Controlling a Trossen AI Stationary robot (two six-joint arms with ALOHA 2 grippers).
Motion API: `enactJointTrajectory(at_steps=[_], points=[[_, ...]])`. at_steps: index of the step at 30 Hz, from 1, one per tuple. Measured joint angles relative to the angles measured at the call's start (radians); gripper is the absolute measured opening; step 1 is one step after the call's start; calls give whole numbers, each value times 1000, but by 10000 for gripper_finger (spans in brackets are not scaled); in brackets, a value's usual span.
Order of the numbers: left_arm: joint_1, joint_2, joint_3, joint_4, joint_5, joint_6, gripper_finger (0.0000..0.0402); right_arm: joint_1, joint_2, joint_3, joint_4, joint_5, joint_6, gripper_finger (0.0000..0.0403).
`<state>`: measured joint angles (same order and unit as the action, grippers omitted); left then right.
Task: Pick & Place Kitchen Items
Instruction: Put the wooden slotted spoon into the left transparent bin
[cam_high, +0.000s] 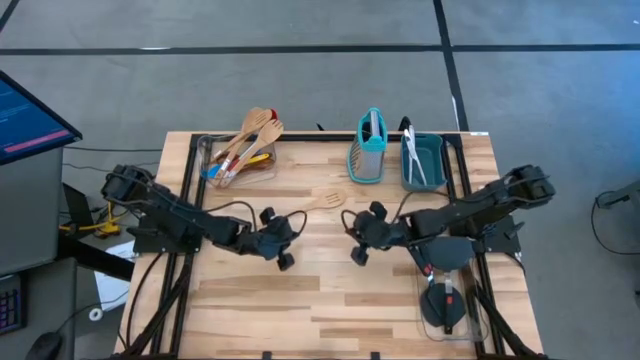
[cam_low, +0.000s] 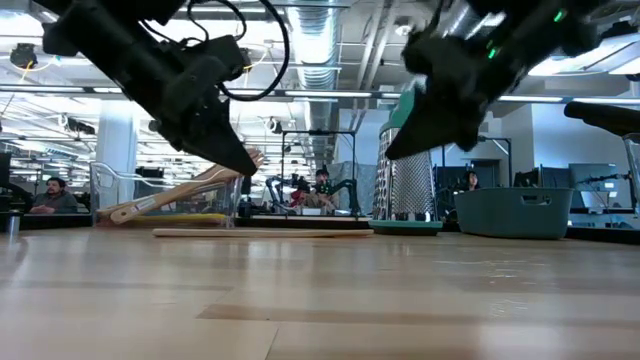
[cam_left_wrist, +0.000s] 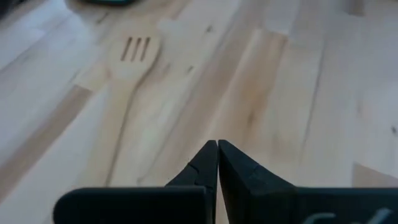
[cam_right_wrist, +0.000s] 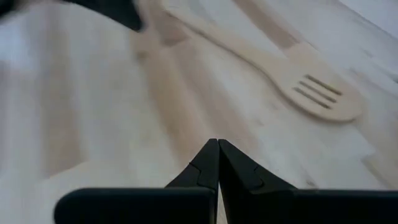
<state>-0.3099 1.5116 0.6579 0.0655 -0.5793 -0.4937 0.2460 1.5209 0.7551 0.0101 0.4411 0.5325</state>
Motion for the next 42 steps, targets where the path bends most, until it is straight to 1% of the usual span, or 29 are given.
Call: enactJointTrajectory(at_steps=[4,10,15,17,20,23,28,36,40,42], points=[[25,0,0,3,-1,7,2,-80,69,-7,51,-1,-2,0],[21,0,0,3,-6,7,2,-206,175,-5,166,-6,-16,0],[20,0,0,3,-5,7,2,-293,229,-5,245,-7,-36,0],[20,0,0,3,-5,7,2,-314,248,-5,267,-24,-38,0],[20,0,0,3,-5,7,2,-345,271,-5,298,-82,-38,0],[20,0,0,3,-5,7,2,-364,300,-4,320,-106,-37,0],[21,0,0,3,-5,7,2,-374,338,2,319,-104,-37,0],[21,0,0,3,-1,7,2,-380,406,55,328,-92,-45,0],[13,0,0,-4,-1,16,2,-380,411,59,312,-92,-44,0],[5,0,0,-32,3,15,2,-380,411,60,296,-93,-35,0]])
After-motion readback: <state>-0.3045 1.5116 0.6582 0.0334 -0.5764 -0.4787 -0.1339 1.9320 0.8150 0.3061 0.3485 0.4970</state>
